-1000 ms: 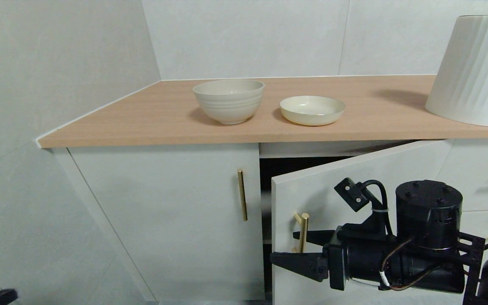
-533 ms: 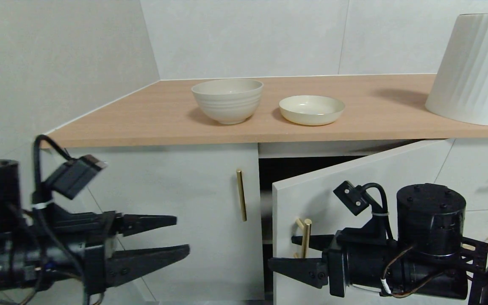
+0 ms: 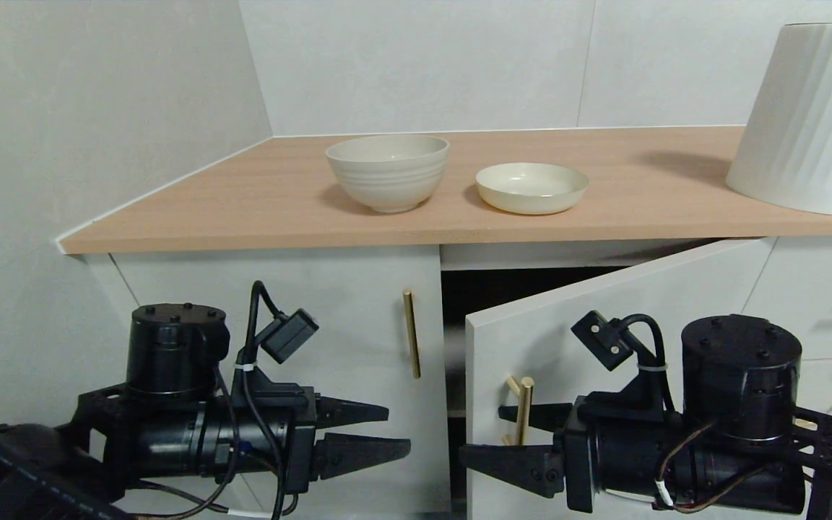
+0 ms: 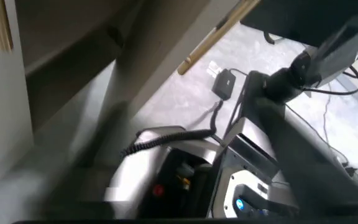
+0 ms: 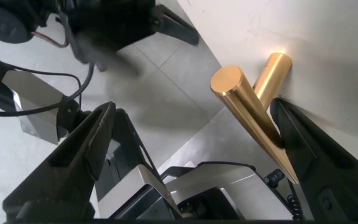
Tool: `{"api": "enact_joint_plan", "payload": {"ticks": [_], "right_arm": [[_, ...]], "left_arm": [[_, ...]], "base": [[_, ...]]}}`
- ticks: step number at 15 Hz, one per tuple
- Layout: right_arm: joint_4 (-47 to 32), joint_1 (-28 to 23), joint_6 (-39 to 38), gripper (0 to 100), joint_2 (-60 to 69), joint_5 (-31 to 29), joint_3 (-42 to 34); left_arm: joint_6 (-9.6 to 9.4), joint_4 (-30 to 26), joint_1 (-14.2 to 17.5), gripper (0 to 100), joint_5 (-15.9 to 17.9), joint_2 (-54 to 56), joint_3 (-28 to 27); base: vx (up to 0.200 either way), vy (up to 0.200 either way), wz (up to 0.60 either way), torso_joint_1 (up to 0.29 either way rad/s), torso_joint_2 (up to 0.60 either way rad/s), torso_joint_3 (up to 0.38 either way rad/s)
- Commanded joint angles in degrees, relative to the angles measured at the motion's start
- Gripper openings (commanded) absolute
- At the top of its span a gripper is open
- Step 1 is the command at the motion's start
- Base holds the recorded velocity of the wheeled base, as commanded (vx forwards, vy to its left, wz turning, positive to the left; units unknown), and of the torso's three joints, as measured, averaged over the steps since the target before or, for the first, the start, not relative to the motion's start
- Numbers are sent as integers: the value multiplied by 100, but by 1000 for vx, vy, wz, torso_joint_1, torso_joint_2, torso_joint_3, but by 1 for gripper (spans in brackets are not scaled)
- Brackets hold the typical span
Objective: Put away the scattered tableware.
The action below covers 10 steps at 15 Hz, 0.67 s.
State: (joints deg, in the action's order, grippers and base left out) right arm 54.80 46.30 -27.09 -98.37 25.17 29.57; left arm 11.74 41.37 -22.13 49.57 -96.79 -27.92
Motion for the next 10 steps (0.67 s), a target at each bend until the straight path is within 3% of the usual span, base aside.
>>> {"api": "enact_joint_plan", "payload": {"ticks": [1, 2, 3, 5, 7, 10], "right_arm": [[5, 2, 2, 100, -16, 5, -4], [13, 2, 2, 100, -7, 5, -31], [13, 2, 2, 100, -7, 5, -31], [5, 2, 2, 100, -7, 5, -39], [13, 11, 2, 100, -7, 14, -48], [13, 19, 2, 100, 10, 5, -66]], "left_arm": [[4, 108, -20, 0, 0, -138, -100], [21, 442, -20, 0, -8, -270, -153], [153, 696, -37, 0, -8, -411, -161], [689, 1505, -310, 0, -140, -1043, -434], [1076, 2235, -556, 0, -404, -1703, -759], [1155, 3052, -591, 0, -641, -2265, -724]], "base": [[0, 0, 0, 0, 0, 0], [0, 0, 0, 0, 0, 0], [0, 0, 0, 0, 0, 0], [0, 0, 0, 0, 0, 0], [0, 0, 0, 0, 0, 0], [0, 0, 0, 0, 0, 0]]}}
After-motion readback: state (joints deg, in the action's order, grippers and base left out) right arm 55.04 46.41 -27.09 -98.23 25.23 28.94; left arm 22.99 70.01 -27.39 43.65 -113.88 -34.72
